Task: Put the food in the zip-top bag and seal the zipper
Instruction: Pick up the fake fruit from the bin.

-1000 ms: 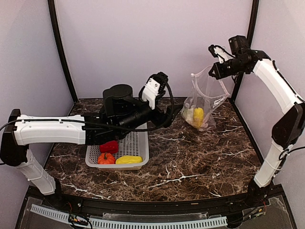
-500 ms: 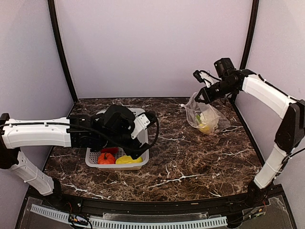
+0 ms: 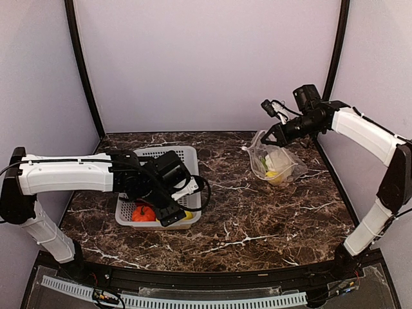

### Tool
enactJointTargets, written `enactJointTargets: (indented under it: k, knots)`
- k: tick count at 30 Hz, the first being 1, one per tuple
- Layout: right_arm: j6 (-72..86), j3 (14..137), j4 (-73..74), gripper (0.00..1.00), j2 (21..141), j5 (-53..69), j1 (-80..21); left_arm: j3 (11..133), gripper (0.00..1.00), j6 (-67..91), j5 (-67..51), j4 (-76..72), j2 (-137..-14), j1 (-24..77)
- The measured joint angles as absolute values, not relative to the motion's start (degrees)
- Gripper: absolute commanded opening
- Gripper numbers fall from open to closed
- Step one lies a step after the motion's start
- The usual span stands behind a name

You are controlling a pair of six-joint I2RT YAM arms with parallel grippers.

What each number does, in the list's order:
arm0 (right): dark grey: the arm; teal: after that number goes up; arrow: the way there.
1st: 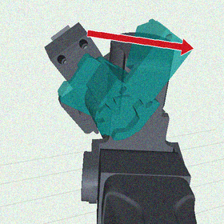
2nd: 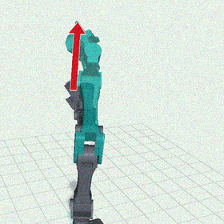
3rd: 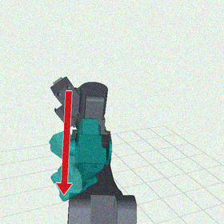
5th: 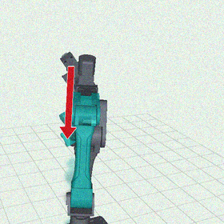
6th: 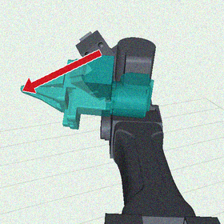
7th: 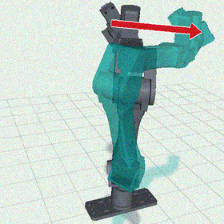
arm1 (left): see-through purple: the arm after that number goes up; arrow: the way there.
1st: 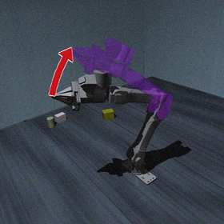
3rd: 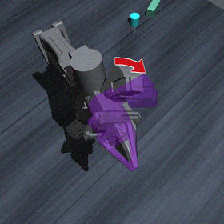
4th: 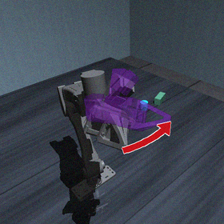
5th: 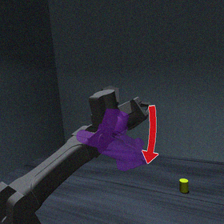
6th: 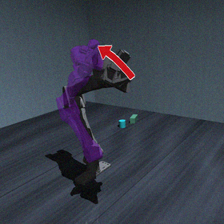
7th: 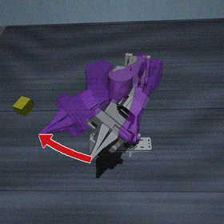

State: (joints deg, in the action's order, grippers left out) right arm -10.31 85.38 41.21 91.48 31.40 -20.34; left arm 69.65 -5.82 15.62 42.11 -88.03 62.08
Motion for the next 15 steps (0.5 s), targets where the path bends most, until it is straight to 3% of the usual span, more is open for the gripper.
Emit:
enactJointTargets:
  k: [15]
  knots:
    - [-10.33,81.95,39.33,0.0,88.49,33.01,-20.34,77.67,0.83,-10.17,11.62,53.91,-99.26,57.76]
